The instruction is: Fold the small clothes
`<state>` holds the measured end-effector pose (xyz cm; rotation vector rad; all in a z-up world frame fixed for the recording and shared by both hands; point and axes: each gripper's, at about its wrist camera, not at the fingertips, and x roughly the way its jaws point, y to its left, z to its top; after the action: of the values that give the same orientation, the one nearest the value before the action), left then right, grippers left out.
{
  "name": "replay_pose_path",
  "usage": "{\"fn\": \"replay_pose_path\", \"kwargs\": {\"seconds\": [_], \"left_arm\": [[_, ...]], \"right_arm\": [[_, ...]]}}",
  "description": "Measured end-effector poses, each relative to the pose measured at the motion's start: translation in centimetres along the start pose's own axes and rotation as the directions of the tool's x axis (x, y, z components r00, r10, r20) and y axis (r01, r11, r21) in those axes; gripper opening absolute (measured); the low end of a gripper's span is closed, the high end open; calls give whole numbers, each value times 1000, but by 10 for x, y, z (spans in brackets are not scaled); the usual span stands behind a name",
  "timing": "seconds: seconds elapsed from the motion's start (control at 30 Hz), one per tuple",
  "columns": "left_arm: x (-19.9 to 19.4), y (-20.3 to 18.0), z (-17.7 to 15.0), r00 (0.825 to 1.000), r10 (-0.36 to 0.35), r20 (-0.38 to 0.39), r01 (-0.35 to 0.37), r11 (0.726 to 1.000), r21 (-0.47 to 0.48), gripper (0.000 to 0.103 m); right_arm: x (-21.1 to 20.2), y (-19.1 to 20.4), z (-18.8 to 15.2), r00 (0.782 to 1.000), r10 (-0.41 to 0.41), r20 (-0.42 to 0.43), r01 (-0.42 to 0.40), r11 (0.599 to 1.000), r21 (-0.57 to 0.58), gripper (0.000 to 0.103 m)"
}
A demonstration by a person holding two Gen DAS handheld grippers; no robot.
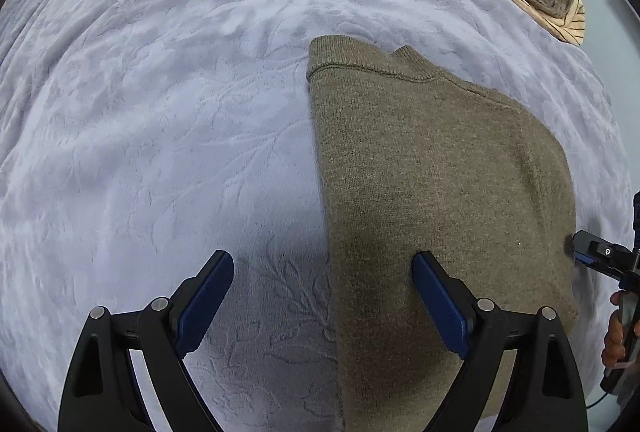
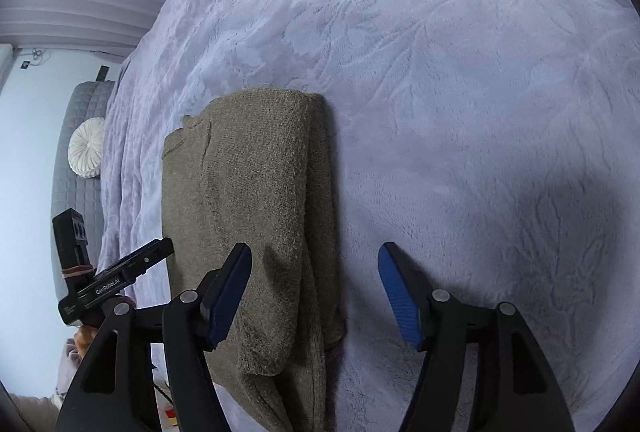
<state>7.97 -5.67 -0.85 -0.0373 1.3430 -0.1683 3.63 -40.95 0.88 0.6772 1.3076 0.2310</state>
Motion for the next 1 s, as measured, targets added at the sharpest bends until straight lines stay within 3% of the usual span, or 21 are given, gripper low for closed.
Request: {"fn": "replay_pose_path", "kwargs": {"seconds": [0.03,0.2,0.33,0.4,0.53,0.7,0.87,0.93,1.0], "left_arm": [[2,1,0,1000,7,-6,-7,1000,-4,102],[4,4,-3,1000,-20,13,20,1000,-11,102],[-2,12,0,990,-117,73,117,993,-4,102],[3,14,3,987,-154,49,154,988,0,102],[21,9,5,981,-190,-42,190,982,-9,102],[32,2,4,947,-307,-98,305,952,-38,102],[39,-22,6,928,-350,-124,353,936,0,102],[44,-36,7,932,-339,-130,345,938,21,102],[43,-42,4,948,-298,-115,305,951,51,102]], "right_arm": [[1,-1,1,1000,1,-2,-1,1000,-2,69],[5,-9,3,1000,24,-13,-24,1000,14,70],[1,-11,2,998,65,-20,-64,998,7,71],[-2,-12,2,995,97,-23,-97,995,5,80],[-1,-11,3,989,136,-56,-137,990,-13,80],[16,-4,1,973,179,-145,-187,981,-47,80],[38,3,6,953,241,-186,-253,967,-42,80],[48,7,9,941,277,-193,-287,957,-28,80],[59,12,9,937,288,-200,-296,955,-11,80]]}}
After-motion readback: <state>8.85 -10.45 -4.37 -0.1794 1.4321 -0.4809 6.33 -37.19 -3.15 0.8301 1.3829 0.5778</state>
